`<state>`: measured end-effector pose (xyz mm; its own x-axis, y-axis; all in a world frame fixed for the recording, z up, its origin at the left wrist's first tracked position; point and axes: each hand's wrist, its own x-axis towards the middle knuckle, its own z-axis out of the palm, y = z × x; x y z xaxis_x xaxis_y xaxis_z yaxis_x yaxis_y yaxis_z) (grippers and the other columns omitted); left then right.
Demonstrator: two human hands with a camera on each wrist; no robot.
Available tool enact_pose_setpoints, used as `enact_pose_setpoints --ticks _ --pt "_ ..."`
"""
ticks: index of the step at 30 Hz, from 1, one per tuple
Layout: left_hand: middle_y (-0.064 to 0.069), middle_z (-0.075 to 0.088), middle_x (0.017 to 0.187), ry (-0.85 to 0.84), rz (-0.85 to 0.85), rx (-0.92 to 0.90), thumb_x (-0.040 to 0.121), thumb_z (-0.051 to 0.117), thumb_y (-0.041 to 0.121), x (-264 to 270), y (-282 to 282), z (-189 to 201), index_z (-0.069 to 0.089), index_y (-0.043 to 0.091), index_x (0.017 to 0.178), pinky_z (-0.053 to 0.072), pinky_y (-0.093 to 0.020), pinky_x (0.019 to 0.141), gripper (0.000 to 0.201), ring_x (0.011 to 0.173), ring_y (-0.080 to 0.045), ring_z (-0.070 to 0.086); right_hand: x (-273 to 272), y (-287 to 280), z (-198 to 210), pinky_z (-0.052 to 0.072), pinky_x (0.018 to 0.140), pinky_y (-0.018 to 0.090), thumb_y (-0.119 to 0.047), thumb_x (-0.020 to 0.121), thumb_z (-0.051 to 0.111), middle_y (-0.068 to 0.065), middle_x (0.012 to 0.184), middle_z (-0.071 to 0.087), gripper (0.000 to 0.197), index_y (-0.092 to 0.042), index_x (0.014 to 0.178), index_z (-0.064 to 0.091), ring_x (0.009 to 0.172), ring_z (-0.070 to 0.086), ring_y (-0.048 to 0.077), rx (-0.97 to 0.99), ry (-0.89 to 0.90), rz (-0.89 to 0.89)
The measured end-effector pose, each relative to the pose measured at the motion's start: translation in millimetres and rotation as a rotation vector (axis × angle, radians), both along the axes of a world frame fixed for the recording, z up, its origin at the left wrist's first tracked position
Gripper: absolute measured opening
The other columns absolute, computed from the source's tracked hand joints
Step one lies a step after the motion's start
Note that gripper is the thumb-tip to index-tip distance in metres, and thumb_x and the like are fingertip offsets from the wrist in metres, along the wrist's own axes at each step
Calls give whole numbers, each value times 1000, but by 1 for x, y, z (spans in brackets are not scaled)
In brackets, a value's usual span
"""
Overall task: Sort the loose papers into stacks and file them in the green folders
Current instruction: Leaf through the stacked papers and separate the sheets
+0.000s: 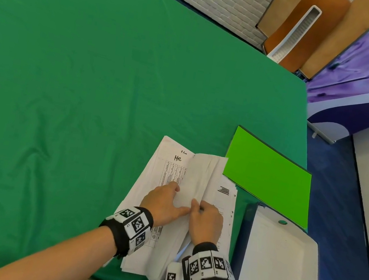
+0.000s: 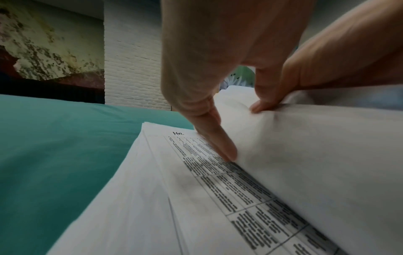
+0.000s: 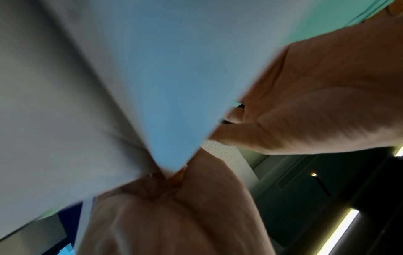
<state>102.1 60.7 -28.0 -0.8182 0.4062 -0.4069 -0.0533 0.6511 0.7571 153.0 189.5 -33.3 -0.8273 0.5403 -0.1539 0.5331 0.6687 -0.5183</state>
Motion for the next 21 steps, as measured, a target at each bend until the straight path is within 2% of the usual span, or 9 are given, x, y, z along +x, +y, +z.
enact_pose_setpoints --ticks 3,5,9,10,12,13,15,19,21 --pt "0 54 131 -5 -54 -66 69 74 59 2 3 -2 37 18 136 50 -35 92 87 110 -18 57 0 3 3 28 50 22 -40 99 45 -3 61 55 44 -22 59 51 62 50 15 -21 5 -31" --pt "-3 51 134 21 -64 -104 69 74 59 2 6 -5 34 16 138 49 -35 95 91 116 -21 54 0 3 2 27 50 23 -43 101 40 -3 62 55 47 -24 58 49 63 50 15 -20 -1 -19" --pt "-5 57 127 -9 14 -39 86 62 50 -2 5 -7 42 12 131 51 -36 92 62 110 -23 58 0 3 2 27 51 21 -40 101 40 -6 60 53 46 -25 59 49 64 50 15 -45 20 -39" --pt "-7 60 120 -17 47 -29 92 55 42 -4 3 -7 47 10 125 51 -35 88 47 103 -23 60 0 4 3 27 51 23 -39 101 40 -5 60 52 47 -24 58 48 64 51 16 -45 26 -62" --pt "-8 59 94 -4 117 -58 100 41 24 -10 -3 -7 50 8 95 47 -30 71 19 80 -20 55 0 6 3 30 55 28 -39 101 40 -2 61 54 49 -19 58 50 66 53 20 -51 28 -112" --pt "-6 54 81 10 150 -82 100 37 17 -13 -7 -9 46 9 81 41 -28 63 23 70 -18 49 0 6 4 31 57 29 -39 101 40 -1 62 55 49 -16 60 52 67 53 21 -61 29 -132" --pt "-3 45 66 -31 224 -75 100 36 11 -19 -14 -14 39 11 65 35 -26 55 36 58 -16 41 0 6 4 34 62 30 -38 102 39 2 66 58 49 -12 64 57 69 53 22 -84 35 -161" --pt "0 32 53 -157 366 104 102 45 20 -23 -21 -20 33 14 55 33 -25 59 48 51 -18 34 1 4 8 40 66 32 -39 102 37 4 69 59 51 -11 63 55 73 56 25 -119 58 -180" --pt "-1 47 55 -233 330 243 101 45 38 -20 -16 -11 49 12 57 42 -27 65 51 54 -22 48 0 0 12 42 66 32 -47 100 36 2 66 59 56 -10 63 57 70 56 23 -171 71 -181"
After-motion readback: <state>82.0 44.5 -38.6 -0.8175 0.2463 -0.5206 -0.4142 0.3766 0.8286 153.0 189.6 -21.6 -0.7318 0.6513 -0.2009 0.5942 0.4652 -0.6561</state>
